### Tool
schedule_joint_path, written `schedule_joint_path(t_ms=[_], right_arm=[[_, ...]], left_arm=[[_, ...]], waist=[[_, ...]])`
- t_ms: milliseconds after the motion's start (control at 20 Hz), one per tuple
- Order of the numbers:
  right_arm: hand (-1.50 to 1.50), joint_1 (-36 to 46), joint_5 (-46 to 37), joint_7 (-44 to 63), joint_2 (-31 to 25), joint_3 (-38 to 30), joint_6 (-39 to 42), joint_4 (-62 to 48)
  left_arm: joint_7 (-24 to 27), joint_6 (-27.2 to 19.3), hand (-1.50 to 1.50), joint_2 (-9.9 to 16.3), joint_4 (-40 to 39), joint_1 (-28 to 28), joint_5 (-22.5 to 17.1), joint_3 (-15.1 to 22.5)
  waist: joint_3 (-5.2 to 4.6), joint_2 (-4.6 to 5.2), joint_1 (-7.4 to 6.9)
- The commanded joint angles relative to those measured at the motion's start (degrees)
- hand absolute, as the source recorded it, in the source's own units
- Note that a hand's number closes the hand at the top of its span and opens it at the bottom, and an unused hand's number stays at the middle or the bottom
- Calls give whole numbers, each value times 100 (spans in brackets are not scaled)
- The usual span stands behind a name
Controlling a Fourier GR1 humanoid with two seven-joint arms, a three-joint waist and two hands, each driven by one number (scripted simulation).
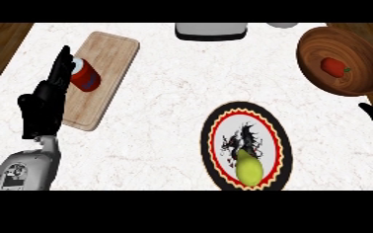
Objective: Pick the bell pepper from the plate and place it in the bowl
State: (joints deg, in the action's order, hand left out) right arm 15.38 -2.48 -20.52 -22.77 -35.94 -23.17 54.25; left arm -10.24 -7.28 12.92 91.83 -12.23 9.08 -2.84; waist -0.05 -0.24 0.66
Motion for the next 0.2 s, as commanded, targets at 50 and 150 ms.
schedule_joint_path(t_ms=[50,150], right_arm=[[-150,-600,75,339,164,317,-15,1024],[-150,-1077,182,163,579,381,-28,1550]], left_arm=[[173,30,0,-211,108,281,80,76],[197,108,0,-68,192,342,120,-34]], waist=[[3,16,-52],[3,15,-44]])
